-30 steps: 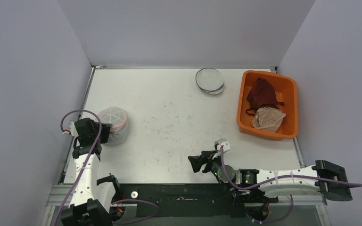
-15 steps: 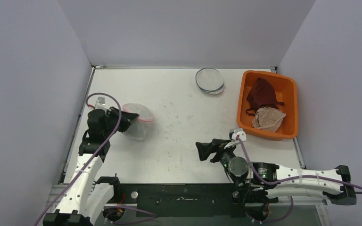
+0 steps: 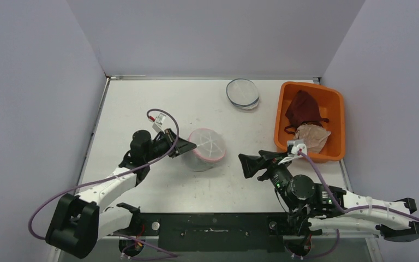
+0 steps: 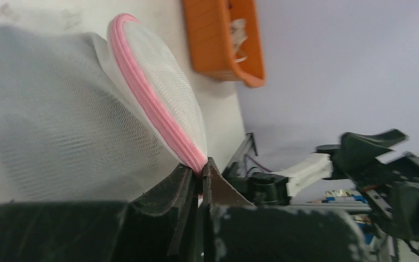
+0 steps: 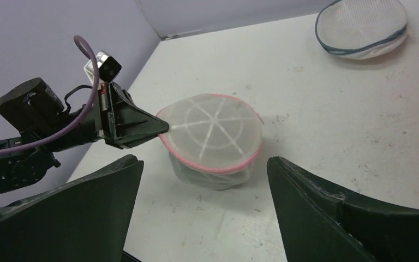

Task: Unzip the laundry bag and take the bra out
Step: Place the laundry bag at the center of the board, then adjust the laundry bag at the center of the board.

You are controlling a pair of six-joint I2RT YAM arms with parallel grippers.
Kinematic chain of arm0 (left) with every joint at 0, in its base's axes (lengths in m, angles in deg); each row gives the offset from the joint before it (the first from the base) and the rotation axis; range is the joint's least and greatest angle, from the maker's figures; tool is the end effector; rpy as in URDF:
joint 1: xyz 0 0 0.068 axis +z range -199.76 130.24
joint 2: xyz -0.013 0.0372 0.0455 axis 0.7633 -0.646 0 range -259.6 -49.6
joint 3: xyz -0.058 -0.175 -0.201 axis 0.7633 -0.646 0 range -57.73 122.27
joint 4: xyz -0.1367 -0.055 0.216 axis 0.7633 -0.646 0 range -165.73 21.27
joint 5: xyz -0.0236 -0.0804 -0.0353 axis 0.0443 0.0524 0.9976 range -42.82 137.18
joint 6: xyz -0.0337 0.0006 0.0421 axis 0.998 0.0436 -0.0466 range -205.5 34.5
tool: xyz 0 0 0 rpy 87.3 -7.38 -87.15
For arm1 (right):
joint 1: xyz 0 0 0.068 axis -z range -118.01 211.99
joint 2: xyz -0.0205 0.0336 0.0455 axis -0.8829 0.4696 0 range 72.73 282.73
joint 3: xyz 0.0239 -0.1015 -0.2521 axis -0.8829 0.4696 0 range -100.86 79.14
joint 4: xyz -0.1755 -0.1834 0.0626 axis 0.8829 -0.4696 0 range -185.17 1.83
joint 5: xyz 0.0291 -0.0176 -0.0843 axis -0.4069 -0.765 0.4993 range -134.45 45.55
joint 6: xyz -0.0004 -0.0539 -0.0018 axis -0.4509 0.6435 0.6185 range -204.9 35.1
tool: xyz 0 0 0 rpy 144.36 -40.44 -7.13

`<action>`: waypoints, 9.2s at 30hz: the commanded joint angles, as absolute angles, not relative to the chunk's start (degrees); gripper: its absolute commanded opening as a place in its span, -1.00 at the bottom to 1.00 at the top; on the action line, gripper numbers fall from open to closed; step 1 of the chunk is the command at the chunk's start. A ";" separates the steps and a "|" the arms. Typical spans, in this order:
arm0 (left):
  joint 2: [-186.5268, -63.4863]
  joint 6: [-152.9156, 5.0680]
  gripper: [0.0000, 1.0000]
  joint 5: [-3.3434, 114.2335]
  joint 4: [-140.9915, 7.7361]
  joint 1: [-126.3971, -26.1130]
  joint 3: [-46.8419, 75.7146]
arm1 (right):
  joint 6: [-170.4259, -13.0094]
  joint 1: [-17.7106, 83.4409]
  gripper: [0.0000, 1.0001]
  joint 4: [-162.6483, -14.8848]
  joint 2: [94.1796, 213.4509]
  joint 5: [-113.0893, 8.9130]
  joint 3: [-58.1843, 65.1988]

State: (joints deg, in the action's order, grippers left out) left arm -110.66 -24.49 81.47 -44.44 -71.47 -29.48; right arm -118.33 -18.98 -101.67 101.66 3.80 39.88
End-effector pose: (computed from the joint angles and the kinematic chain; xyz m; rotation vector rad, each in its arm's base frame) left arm 0.2091 -0.1047 0.2468 -0.1637 1.9617 -1.5232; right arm 0.0446 0.1111 0.3388 -0.0236 1.6761 0.8534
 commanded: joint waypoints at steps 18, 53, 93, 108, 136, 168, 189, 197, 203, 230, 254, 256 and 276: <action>-110.88 -30.20 -1.00 66.62 -42.18 -73.21 -37.94 | -135.48 34.19 0.67 -58.94 132.16 -66.96 57.24; -115.12 -32.09 -1.00 64.57 -51.03 -74.57 -31.99 | -130.85 28.43 -0.89 -66.01 141.91 -63.67 49.88; -113.90 -10.67 0.72 37.95 -29.62 -104.78 -43.57 | -168.40 7.70 -0.89 -44.86 127.46 -29.06 75.14; -120.27 -14.23 -0.82 38.57 -25.55 -104.30 -40.67 | -159.04 7.23 -0.30 -51.80 123.70 -34.76 71.64; -112.82 -33.97 -1.00 73.88 -52.16 -81.70 -31.35 | -137.24 40.18 0.71 -60.62 142.20 -80.73 50.99; -121.66 -35.03 -0.96 74.56 -51.69 -82.67 -18.57 | -146.41 36.10 -0.89 -62.23 124.18 -74.38 62.88; -90.61 -9.73 0.83 48.63 -60.83 -91.74 -41.69 | -158.73 24.04 -0.90 -49.89 119.05 -49.04 77.56; -92.78 -2.91 0.74 34.98 -52.47 -106.82 -43.40 | -158.64 16.86 -0.89 -51.50 119.85 -44.63 75.89; -100.32 -1.26 0.55 36.20 -45.50 -109.01 -43.47 | -159.16 12.78 -0.89 -52.12 119.71 -39.61 76.26; -99.90 -4.58 0.42 24.83 -40.14 -117.91 -48.57 | -158.64 8.74 -0.89 -53.43 118.92 -36.72 77.38; -108.75 -4.71 0.33 28.21 -29.98 -115.00 -50.30 | -159.26 6.80 -0.89 -50.81 121.12 -35.86 78.73; -107.67 -5.30 0.16 27.21 -29.97 -114.61 -50.48 | -159.25 6.35 -0.89 -50.85 120.89 -35.45 78.79; -95.75 -12.66 -1.00 25.00 -44.07 -113.03 -44.58 | -142.34 3.69 0.47 -82.75 104.95 -28.92 69.24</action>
State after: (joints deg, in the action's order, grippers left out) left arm -97.30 -10.41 26.12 -41.18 -113.39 -48.91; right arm -151.18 4.48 -70.76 109.05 -33.22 75.76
